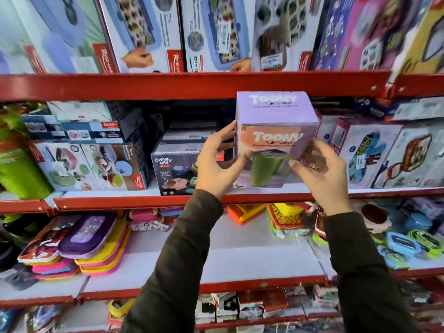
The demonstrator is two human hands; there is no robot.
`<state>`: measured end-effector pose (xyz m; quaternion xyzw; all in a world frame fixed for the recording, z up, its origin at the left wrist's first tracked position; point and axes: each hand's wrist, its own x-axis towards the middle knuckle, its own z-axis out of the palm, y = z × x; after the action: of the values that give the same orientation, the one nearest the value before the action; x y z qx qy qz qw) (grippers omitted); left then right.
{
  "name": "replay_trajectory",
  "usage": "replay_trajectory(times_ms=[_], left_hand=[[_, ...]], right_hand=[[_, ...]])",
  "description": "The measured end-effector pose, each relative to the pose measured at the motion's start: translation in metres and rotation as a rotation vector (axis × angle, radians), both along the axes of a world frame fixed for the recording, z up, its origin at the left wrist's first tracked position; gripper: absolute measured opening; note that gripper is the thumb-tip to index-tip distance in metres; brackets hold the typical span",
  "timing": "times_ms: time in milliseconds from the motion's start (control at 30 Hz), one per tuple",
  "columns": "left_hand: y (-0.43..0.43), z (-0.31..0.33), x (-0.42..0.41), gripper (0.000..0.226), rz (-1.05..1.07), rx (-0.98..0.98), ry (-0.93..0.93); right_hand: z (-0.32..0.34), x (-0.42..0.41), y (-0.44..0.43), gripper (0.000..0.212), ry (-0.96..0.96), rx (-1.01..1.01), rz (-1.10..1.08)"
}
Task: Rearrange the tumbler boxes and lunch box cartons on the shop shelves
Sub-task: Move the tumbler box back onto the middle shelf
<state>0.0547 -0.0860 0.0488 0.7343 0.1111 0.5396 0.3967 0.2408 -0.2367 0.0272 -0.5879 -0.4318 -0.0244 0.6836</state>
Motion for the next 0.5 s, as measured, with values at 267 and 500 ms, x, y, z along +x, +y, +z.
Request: replay_trajectory(times_ms=[267, 500], left_hand=[[0.012, -0.014, 0.043, 0.066, -0.011, -0.084, 0.215], [0.019, -0.027, 0.058, 0.065, 0.045, -0.163, 0.332]], right_hand=[[-0.02, 0.033, 0.025, 0.056, 0.023, -0.119, -0.065], [-0.038, 0.048, 0.037, 0.053, 0.018, -0.235, -0.102]])
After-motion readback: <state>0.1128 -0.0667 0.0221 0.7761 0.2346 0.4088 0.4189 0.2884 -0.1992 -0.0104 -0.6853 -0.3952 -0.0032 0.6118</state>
